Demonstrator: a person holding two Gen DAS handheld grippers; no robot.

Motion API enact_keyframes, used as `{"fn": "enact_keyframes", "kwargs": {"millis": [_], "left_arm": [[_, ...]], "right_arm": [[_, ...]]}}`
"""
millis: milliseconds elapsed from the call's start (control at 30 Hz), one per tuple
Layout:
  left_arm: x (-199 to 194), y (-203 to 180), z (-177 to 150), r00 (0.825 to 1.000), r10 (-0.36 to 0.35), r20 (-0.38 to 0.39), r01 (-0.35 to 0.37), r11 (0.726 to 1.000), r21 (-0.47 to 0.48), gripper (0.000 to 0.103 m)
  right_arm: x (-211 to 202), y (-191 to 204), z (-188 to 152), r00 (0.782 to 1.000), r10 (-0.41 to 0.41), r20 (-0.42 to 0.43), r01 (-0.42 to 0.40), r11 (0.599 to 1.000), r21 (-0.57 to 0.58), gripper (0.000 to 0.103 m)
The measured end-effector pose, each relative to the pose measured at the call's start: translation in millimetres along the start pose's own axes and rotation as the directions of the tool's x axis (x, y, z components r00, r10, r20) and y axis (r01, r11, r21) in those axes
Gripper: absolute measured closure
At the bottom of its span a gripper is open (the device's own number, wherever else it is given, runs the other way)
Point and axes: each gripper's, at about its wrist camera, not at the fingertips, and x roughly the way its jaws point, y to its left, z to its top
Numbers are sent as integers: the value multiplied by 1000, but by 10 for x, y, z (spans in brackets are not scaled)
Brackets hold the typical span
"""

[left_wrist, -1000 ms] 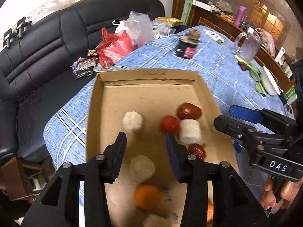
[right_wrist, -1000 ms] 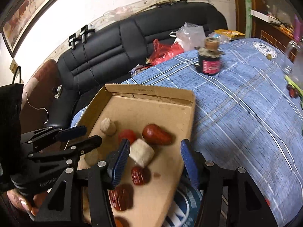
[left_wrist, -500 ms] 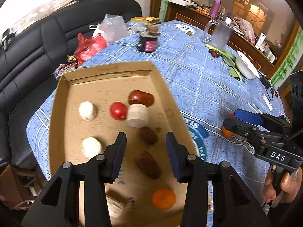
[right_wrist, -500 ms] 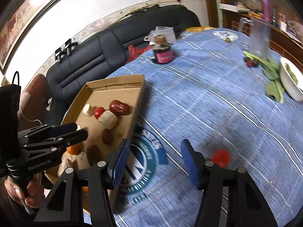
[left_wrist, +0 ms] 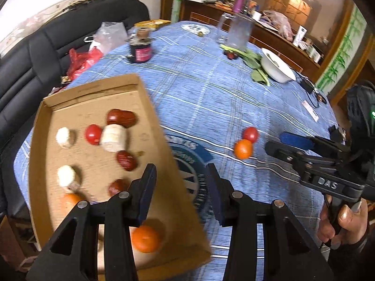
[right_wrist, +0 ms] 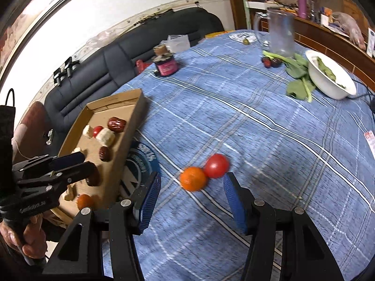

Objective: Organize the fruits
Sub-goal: 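Withdraw both open tools from the tray, then grasp a mandarin with the left tool while the right tool grasps a red tomato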

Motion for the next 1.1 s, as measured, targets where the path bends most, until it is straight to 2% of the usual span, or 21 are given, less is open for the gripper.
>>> {"fn": "enact_keyframes", "kwargs": {"millis": [367, 467, 567, 600, 633, 667, 900, 1100], "left_arm": [[329, -459, -17, 997, -43, -67, 48, 996, 75, 62], [407, -503, -7, 995, -52, -84, 58, 995, 77, 62], [487, -534, 10, 994, -53, -95, 61, 995, 77, 62], [512, -536, 18, 994, -53, -98, 60, 995, 76, 62], [545, -542, 23, 993, -53, -105, 61, 995, 74, 62], [586, -552, 32, 992, -56, -114, 64, 995, 72, 62], [795, -742, 92, 987, -81, -140, 94, 992, 85, 62], [995, -886, 186, 988, -59, -146, 74, 992, 102, 62]], "right_arm": [[390, -133, 161, 1000, -8, -24, 8, 1000, 13, 47], [537, -103, 201, 999, -22, -48, 22, 1000, -6, 54], [639, -122, 213, 997, -51, -56, 50, 999, -12, 58], [644, -144, 213, 998, -43, -51, 43, 999, -4, 63], [632, -173, 216, 998, -40, -43, 41, 999, 6, 74], [623, -204, 216, 998, -41, -44, 41, 999, 10, 75], [327, -423, 152, 999, -33, 21, 31, 997, 72, 75], [65, -595, 72, 997, -35, 64, 28, 993, 118, 75]]}}
